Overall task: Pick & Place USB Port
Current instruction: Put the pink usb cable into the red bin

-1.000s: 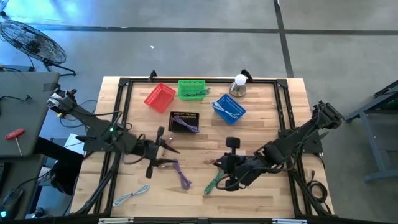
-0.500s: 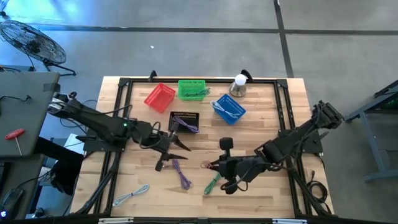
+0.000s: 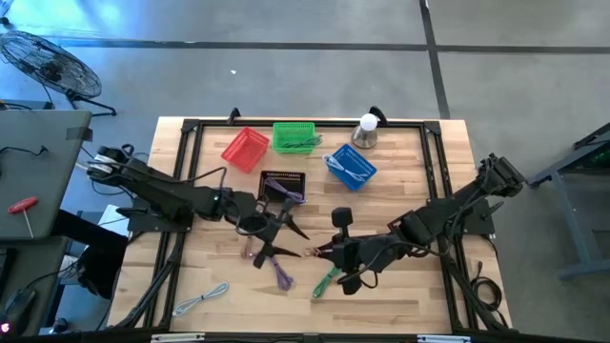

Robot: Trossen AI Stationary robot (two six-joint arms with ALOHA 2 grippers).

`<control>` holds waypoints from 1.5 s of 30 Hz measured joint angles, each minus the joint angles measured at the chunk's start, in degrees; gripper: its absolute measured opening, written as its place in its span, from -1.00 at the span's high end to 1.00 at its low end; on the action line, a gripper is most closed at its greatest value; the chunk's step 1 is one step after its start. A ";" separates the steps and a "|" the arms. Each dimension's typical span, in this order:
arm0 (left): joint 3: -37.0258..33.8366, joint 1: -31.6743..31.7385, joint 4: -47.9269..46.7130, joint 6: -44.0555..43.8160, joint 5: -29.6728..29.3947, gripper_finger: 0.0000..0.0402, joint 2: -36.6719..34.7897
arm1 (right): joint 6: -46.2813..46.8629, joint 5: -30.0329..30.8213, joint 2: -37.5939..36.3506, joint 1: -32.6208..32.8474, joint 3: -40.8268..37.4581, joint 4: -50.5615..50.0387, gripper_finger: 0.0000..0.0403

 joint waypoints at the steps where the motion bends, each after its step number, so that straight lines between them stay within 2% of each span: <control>1: 0.00 -0.02 1.16 0.08 0.49 -0.09 0.31 | -0.12 -0.17 0.00 -0.07 0.00 0.34 0.97; 14: 0.00 0.00 5.41 -1.69 0.97 -0.09 0.95 | -1.59 -5.17 0.00 -3.51 0.00 2.87 0.97; 22: 0.00 0.00 4.77 -2.68 0.87 -0.09 0.96 | -3.57 -6.32 0.72 -4.99 0.00 3.90 0.97; 31: 0.00 0.00 5.80 -2.45 0.10 -0.09 3.93 | -4.91 -8.22 0.83 -6.25 0.00 5.39 0.97; 38: 0.00 0.00 6.29 0.04 -9.67 -0.07 4.29 | -4.18 -8.82 0.83 -6.15 0.00 5.16 0.97; 40: 0.00 0.00 6.07 0.01 -9.94 0.00 4.29 | -4.16 -8.59 0.83 -5.86 0.00 4.84 0.97; 42: 0.00 -0.03 5.96 -0.07 -10.03 0.15 4.29 | -4.00 -8.20 0.83 -5.60 0.00 4.43 0.97; 45: 0.00 -0.06 5.25 0.22 -10.05 0.61 4.29 | -3.35 -7.90 0.83 -5.50 0.00 3.46 0.97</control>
